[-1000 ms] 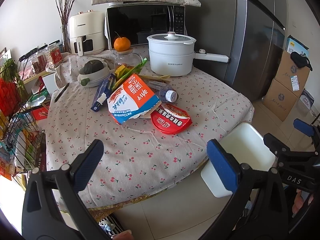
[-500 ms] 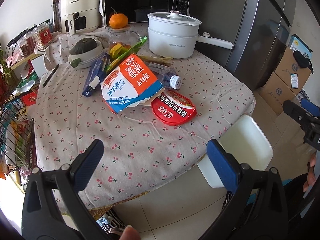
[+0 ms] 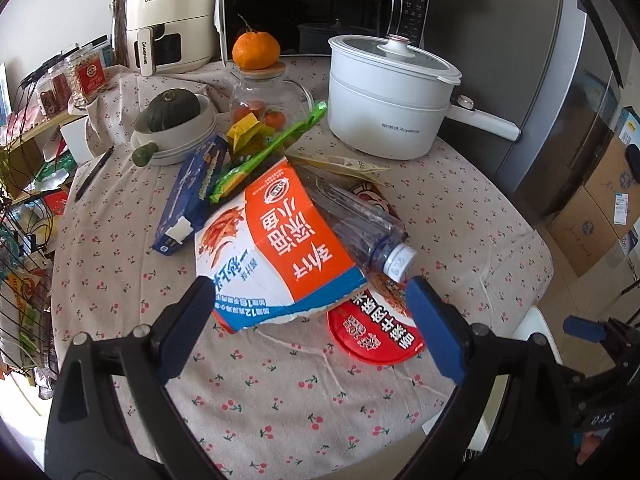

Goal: Collect trash
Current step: 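Grasp the orange-white paper bag with the left tool while the right grasps the red noodle bowl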

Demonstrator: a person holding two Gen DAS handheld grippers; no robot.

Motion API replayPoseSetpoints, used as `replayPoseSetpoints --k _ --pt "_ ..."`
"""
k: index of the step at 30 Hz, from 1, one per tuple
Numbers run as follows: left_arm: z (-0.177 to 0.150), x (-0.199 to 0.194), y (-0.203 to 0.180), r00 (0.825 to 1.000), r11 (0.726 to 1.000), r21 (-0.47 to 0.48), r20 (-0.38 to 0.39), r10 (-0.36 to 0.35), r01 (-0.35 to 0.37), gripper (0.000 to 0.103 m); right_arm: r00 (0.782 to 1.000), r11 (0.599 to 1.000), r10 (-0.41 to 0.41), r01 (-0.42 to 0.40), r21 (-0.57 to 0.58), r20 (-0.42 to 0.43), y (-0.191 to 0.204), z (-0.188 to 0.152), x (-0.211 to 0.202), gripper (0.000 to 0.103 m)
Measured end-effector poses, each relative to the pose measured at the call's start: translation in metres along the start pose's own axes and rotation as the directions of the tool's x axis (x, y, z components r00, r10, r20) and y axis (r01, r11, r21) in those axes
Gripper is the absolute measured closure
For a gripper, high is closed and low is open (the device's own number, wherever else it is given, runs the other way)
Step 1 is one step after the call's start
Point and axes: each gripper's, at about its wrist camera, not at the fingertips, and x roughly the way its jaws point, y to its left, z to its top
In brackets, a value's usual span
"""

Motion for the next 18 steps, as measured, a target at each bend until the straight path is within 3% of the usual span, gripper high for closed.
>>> replayPoseSetpoints --k 8,14,16,18 --pt "0.029 0.04 -0.008 0.987 0.988 -0.031 0.047 0.154 -0.153 0.024 0.997 0.996 -0.073 0.072 -0.059 -0.022 -0.001 0.017 0.028 0.0" --pt "0.025 0.049 0.004 0.984 0.984 -0.027 -0.004 0.176 -0.176 0.067 0.999 0.999 -0.026 0.024 -0.036 -0.046 0.001 0.028 0.043 0.0" --pt "0.024 0.044 0.01 0.986 0.986 -0.019 -0.001 0.165 -0.165 0.086 0.999 0.999 -0.015 0.014 -0.029 -0.049 0.004 0.03 0.049 0.0" --pt "0.021 0.036 0.019 0.989 0.989 -0.019 0.002 0.149 -0.149 0.09 0.998 1.0 -0.006 0.005 -0.013 -0.058 0.005 0.032 0.056 0.0"
